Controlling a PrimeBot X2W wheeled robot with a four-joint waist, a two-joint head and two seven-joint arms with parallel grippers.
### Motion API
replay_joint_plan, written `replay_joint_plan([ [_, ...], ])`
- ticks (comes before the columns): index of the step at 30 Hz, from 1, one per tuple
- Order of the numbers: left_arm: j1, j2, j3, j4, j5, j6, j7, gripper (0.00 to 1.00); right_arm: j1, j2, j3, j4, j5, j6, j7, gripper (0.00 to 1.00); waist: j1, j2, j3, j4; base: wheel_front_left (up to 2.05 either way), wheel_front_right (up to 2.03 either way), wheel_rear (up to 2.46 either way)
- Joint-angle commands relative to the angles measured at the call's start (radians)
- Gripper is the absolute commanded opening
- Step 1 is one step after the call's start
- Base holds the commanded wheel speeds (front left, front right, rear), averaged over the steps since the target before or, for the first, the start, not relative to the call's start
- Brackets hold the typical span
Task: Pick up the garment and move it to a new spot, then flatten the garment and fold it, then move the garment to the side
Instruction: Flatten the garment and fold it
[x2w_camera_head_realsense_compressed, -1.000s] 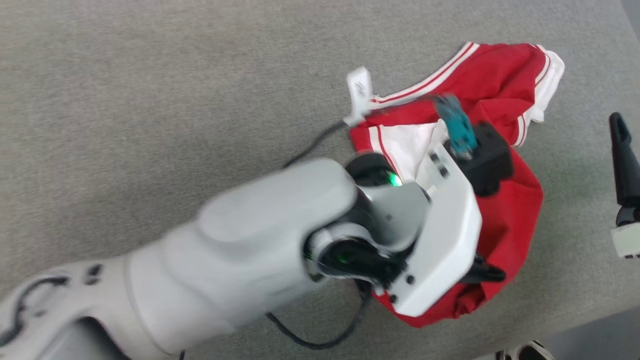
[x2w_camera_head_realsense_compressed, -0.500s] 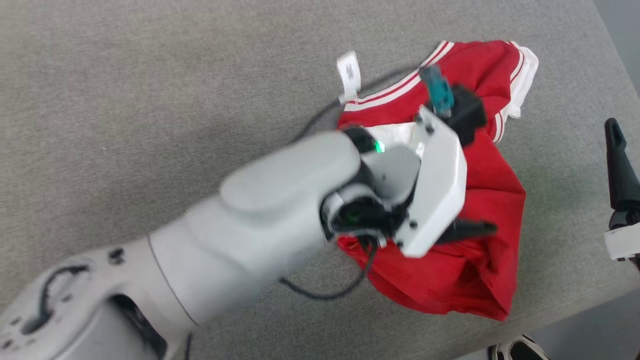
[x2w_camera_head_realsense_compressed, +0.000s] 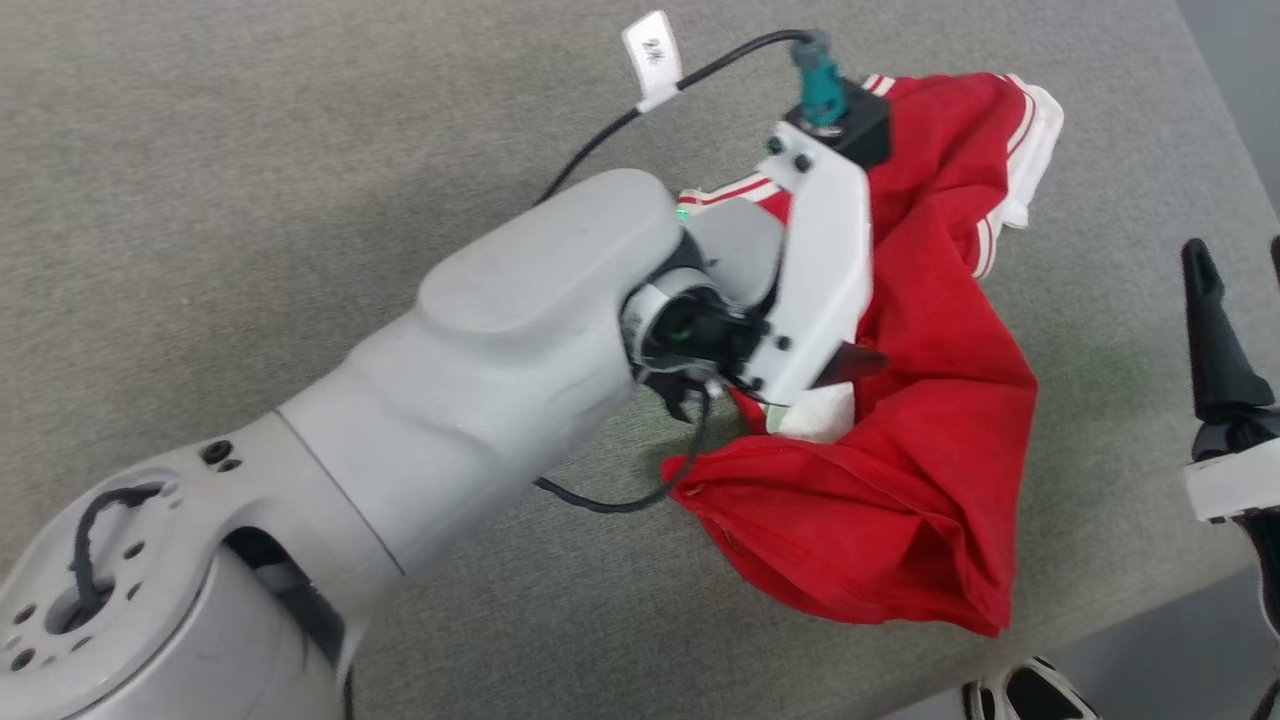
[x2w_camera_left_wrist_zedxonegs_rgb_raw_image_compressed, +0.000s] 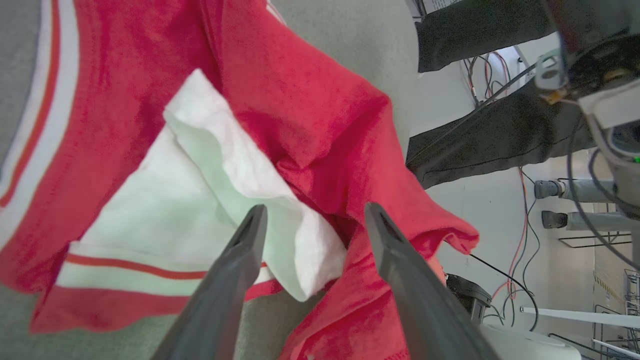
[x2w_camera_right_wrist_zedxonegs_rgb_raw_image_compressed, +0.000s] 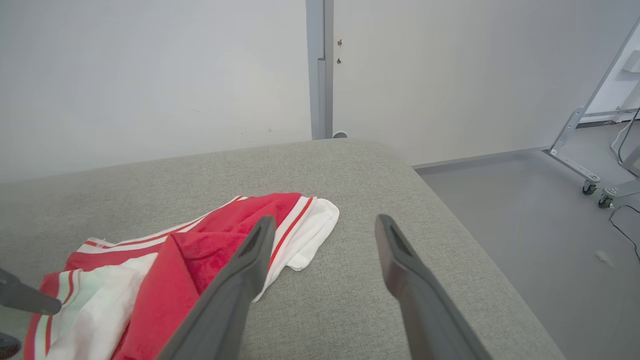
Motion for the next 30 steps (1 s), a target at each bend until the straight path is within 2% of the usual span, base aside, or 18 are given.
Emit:
replay_joint_plan([
  [1, 0.005, 0.008, -0.002, 0.013, 0.007, -0.003, 0.005, 1.0, -0.01, 0.007, 0.007, 0.004, 0.004, 0.0, -0.007, 1.0, 0.0, -0.0001, 0.01, -0.013, 0.0, 0.0, 0.0],
  [5, 0.027, 0.029, -0.011, 0.058, 0.013, -0.011, 0.013, 1.0, -0.02, 0.009, 0.027, 0.015, 0.003, 0.0, -0.015, 1.0, 0.0, -0.0001, 0.017, -0.045, 0.0, 0.0, 0.0],
  [8, 0.032, 0.024, -0.004, 0.073, -0.007, -0.014, 0.02, 1.0, -0.02, 0.009, 0.028, 0.024, 0.006, 0.0, -0.022, 1.0, 0.0, -0.0001, 0.032, -0.045, 0.0, 0.0, 0.0],
  [10, 0.033, 0.017, 0.002, 0.079, -0.015, -0.017, 0.017, 0.9, -0.022, 0.007, 0.026, 0.028, 0.008, 0.0, -0.027, 1.0, 0.0, -0.0001, 0.035, -0.046, 0.0, 0.0, 0.0],
  [11, 0.031, 0.01, 0.002, 0.08, -0.017, -0.017, 0.017, 0.83, -0.022, 0.007, 0.027, 0.031, 0.009, 0.0, -0.026, 1.0, 0.0, -0.0001, 0.037, -0.046, 0.0, 0.0, 0.0],
  [12, 0.024, 0.005, -0.002, 0.081, -0.006, -0.019, 0.013, 0.58, -0.024, 0.008, 0.027, 0.033, 0.008, 0.0, -0.028, 1.0, 0.0, -0.0001, 0.04, -0.045, 0.0, 0.0, 0.0],
  [13, 0.019, 0.004, -0.003, 0.085, -0.001, -0.019, 0.008, 0.41, -0.027, 0.009, 0.028, 0.033, 0.007, 0.0, -0.029, 1.0, 0.0, -0.0001, 0.042, -0.044, 0.0, 0.0, 0.0],
  [14, 0.019, 0.004, 0.0, 0.092, -0.003, -0.019, 0.002, 0.13, -0.028, 0.011, 0.03, 0.033, 0.004, 0.0, -0.03, 1.0, 0.0, -0.0001, 0.043, -0.042, 0.0, 0.0, 0.0],
  [15, 0.019, 0.003, 0.004, 0.1, -0.007, -0.019, 0.001, 0.0, -0.028, 0.012, 0.031, 0.033, 0.003, 0.0, -0.03, 1.0, 0.0, -0.0001, 0.043, -0.041, 0.0, 0.0, 0.0],
  [19, 0.02, -0.006, 0.025, 0.111, -0.038, -0.023, -0.005, 0.0, -0.025, 0.006, 0.02, 0.033, -0.003, 0.0, -0.027, 1.0, 0.0, -0.0001, 0.039, -0.019, 0.0, 0.0, 0.0],
  [23, -0.002, 0.022, 0.06, 0.091, -0.053, -0.026, -0.031, 0.0, -0.011, -0.006, -0.003, 0.014, -0.01, 0.0, -0.015, 1.0, 0.0, -0.0001, 0.024, 0.034, 0.0, 0.0, 0.0],
  [27, -0.011, 0.099, 0.103, 0.047, -0.08, -0.026, -0.05, 0.0, 0.001, -0.026, -0.035, -0.007, -0.02, 0.0, 0.006, 1.0, 0.0, -0.0001, -0.007, 0.111, 0.0, 0.0, 0.0],
  [30, -0.013, 0.19, 0.138, 0.014, -0.097, -0.026, -0.065, 0.0, 0.013, -0.038, -0.051, -0.03, -0.025, 0.0, 0.032, 1.0, 0.0, -0.0001, -0.031, 0.173, 0.0, 0.0, 0.0],
])
